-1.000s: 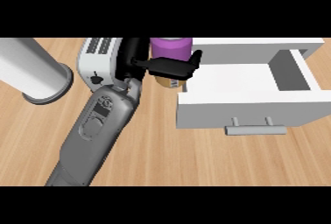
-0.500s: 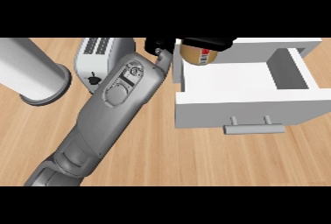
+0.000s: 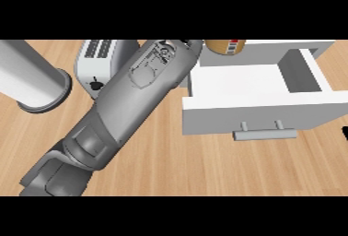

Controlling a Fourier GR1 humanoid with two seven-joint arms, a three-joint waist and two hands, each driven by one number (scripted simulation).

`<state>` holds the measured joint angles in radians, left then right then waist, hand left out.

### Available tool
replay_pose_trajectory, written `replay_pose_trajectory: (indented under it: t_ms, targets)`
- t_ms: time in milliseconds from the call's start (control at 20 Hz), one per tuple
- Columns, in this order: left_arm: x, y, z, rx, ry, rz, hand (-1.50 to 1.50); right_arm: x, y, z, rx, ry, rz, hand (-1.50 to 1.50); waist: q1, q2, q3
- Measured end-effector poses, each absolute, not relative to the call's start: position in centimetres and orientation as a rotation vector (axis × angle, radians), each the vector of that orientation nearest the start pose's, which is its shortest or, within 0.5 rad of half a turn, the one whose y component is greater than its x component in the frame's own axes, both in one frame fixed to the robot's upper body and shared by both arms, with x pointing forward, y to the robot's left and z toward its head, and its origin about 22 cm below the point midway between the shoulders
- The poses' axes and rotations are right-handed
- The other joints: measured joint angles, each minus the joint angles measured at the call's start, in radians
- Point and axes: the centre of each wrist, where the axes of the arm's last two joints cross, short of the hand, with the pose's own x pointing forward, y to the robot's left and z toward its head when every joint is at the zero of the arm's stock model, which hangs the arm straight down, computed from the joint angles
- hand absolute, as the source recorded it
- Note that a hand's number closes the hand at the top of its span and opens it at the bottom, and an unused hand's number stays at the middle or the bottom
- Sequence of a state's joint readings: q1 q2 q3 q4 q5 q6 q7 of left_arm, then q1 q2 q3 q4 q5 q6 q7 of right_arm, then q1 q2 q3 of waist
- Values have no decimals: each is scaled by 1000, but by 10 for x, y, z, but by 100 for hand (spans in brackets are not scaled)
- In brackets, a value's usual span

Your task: Pick up the can, place it into the drawer and close the drawer

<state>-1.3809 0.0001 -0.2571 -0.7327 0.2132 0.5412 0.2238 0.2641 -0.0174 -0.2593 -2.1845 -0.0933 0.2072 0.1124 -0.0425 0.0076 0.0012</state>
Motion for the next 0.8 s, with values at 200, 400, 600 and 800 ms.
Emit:
replay_pose_trajectory:
  t_ms: [200, 400, 600, 800]
  targets:
    - [414, -16, 239, 39, -1778, -228, 150, 151, -299, 102, -167, -1831, -11, -150, -11, 2, 0]
    - [416, -23, 241, 68, -1773, -238, 150, 157, -294, 103, -166, -1842, -2, -150, -19, 5, 1]
    - [422, -21, 232, 82, -1753, -248, 150, 161, -297, 103, -168, -1847, -5, -150, -26, 7, 1]
    - [425, -19, 219, 129, -1759, -251, 150, 166, -297, 104, -159, -1849, -5, -150, -38, 11, 1]
